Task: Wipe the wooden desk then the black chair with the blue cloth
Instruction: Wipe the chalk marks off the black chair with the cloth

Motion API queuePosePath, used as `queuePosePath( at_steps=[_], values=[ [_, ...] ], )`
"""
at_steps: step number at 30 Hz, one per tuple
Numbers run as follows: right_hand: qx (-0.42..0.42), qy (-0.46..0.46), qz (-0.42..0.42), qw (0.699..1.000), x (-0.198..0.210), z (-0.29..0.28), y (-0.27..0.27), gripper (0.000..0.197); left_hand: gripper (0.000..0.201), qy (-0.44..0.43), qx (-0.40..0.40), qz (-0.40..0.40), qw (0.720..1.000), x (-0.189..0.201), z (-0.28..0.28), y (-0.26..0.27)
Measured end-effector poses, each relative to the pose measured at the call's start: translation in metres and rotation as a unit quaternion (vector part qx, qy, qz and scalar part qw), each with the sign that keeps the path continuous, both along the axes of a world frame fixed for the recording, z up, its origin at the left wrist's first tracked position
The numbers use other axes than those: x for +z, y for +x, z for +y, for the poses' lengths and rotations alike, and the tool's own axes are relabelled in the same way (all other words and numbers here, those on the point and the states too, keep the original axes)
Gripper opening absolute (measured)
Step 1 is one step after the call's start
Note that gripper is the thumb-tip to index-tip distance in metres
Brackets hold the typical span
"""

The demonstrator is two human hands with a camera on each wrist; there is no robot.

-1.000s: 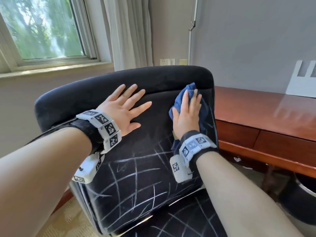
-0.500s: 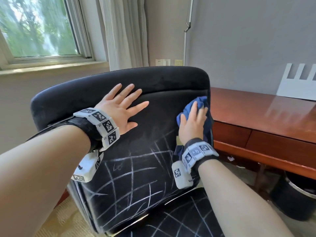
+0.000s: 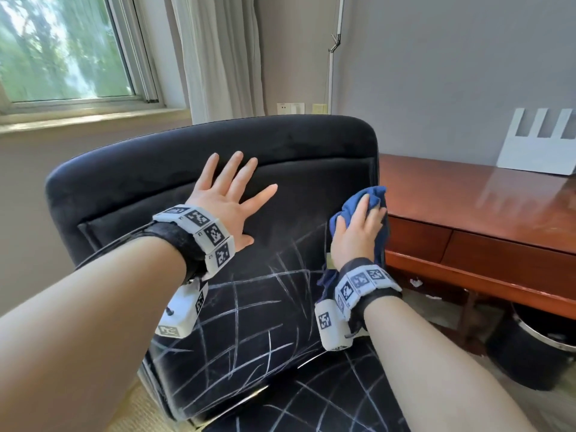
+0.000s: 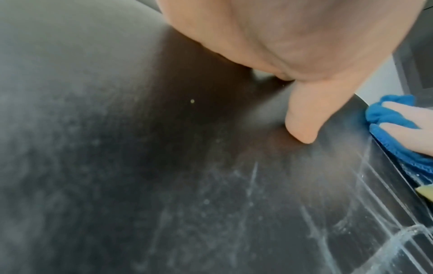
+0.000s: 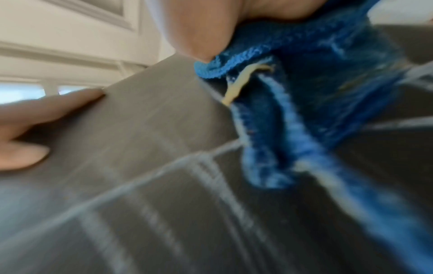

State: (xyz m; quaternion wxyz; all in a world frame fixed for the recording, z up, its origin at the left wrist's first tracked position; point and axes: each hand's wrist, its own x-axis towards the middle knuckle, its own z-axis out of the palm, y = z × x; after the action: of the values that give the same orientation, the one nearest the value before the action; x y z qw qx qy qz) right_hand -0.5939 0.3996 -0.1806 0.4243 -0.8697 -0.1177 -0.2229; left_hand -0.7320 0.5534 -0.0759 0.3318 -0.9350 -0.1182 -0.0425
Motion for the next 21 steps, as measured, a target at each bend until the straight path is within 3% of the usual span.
queuePosePath(
  at_steps=[4, 9, 16, 21],
  values=[
    [0.081, -0.055, -0.059, 0.993, 0.014, 0.028, -0.016, 0.064, 0.090, 0.000, 0.000, -0.006, 1.000, 0.000, 0.002, 0.001],
    [0.038, 0.020, -0.056, 0.997, 0.040, 0.021, 0.017, 0.063, 0.090, 0.002, -0.009, -0.009, 1.000, -0.001, 0.002, 0.003],
    [-0.042, 0.069, -0.002, 0.997, -0.005, 0.000, 0.012, 0.062, 0.090, 0.008, -0.023, -0.024, 0.999, -0.004, 0.006, 0.007],
    [0.059, -0.010, -0.030, 0.998, -0.005, 0.023, -0.020, 0.064, 0.090, 0.013, -0.031, -0.037, 0.999, -0.007, 0.008, 0.006]
  ],
)
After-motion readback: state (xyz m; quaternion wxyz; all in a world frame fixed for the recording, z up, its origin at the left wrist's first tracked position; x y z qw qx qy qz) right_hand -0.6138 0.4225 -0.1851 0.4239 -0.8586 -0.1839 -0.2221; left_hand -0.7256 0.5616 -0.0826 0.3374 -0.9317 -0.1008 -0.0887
